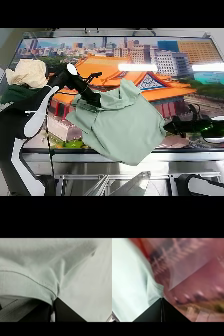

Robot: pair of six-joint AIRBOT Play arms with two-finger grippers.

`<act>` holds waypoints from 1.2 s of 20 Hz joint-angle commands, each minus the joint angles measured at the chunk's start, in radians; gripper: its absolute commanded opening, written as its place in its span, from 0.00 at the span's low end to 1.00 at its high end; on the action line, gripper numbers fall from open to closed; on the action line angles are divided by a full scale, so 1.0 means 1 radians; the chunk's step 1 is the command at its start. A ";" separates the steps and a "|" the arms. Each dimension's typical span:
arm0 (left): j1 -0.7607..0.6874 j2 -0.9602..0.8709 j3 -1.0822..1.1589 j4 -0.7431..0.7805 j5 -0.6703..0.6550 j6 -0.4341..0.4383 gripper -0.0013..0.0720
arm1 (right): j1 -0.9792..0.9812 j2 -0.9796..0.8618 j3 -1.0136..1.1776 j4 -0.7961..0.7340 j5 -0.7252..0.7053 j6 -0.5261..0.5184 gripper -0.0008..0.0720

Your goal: Fold the shirts.

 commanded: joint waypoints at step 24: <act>0.862 0.967 0.006 -1.191 -0.232 -0.090 0.05 | -0.261 0.769 1.030 0.011 -0.145 -0.047 0.03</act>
